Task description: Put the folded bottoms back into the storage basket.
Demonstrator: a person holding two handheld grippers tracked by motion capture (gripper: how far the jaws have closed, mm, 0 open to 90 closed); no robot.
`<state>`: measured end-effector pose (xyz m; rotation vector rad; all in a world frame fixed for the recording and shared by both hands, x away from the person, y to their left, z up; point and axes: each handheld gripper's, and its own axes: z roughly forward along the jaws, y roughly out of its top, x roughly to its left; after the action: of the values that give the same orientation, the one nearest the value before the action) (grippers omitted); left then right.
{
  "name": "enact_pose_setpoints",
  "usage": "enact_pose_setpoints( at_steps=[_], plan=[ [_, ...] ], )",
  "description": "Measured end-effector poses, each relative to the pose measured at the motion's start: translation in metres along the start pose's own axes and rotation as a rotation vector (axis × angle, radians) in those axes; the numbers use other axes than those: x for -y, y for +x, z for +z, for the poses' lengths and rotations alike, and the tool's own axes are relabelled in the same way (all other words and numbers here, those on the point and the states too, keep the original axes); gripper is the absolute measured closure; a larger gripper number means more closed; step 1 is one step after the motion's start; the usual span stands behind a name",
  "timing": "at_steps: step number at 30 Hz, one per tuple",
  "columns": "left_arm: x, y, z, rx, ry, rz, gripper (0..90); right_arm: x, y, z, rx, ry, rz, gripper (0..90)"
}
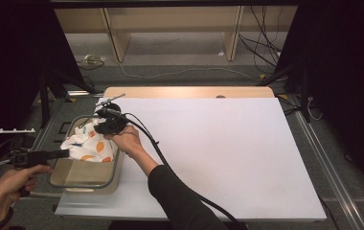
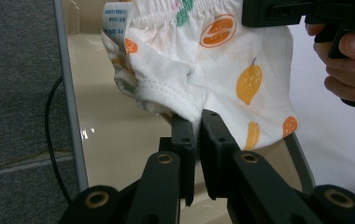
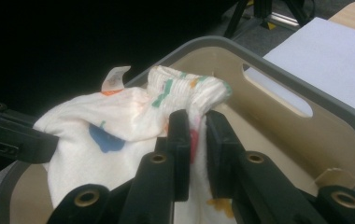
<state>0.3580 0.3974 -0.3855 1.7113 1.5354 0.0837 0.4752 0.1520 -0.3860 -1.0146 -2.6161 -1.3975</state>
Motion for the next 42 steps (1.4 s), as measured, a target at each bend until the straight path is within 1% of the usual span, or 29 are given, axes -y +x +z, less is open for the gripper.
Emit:
enact_pose_setpoints(
  at_steps=[14,15,16,17,18,19,20,21,22,23,26,31,42],
  plan=[
    [0.001,0.002,0.003,-0.004,0.016,-0.005,83.6,0.005,-0.001,0.004,-0.001,0.013,0.004,79.7],
    [0.001,0.002,0.003,-0.004,0.011,-0.007,83.2,0.005,-0.001,0.004,0.000,0.013,0.004,77.4],
    [0.001,0.002,0.003,-0.002,0.008,-0.012,82.0,0.005,-0.001,0.004,-0.005,0.015,0.004,71.8],
    [0.001,0.003,0.003,-0.001,0.006,-0.017,77.8,0.005,-0.002,0.004,-0.013,0.021,0.005,63.5],
    [0.001,0.003,0.003,-0.003,0.007,-0.016,71.3,0.004,-0.002,0.004,-0.023,0.027,0.017,55.4],
    [0.001,0.003,0.003,-0.003,0.002,-0.017,67.5,0.004,-0.003,0.004,-0.023,0.028,0.027,49.1],
    [0.001,0.004,0.003,-0.002,-0.005,-0.017,65.6,0.004,-0.004,0.003,-0.014,0.020,0.033,44.4],
    [0.001,0.003,0.003,-0.005,-0.008,-0.021,61.4,0.003,-0.005,0.002,-0.013,0.013,0.037,40.9],
    [0.000,0.003,0.003,-0.008,-0.008,-0.023,56.6,0.003,-0.005,0.001,-0.012,0.010,0.043,37.6],
    [0.000,0.003,0.003,-0.007,-0.011,-0.021,54.6,0.002,-0.006,0.000,-0.009,0.007,0.045,35.6],
    [-0.001,0.000,0.003,-0.022,-0.013,-0.013,45.9,0.001,-0.006,-0.003,0.001,-0.005,0.041,32.8],
    [-0.001,-0.002,0.004,-0.021,-0.019,-0.007,42.5,0.000,-0.006,-0.009,0.005,-0.018,0.036,31.1],
    [-0.003,-0.010,0.008,-0.011,-0.024,0.010,39.4,-0.001,-0.009,-0.021,0.008,-0.039,0.030,29.4]
  ],
)
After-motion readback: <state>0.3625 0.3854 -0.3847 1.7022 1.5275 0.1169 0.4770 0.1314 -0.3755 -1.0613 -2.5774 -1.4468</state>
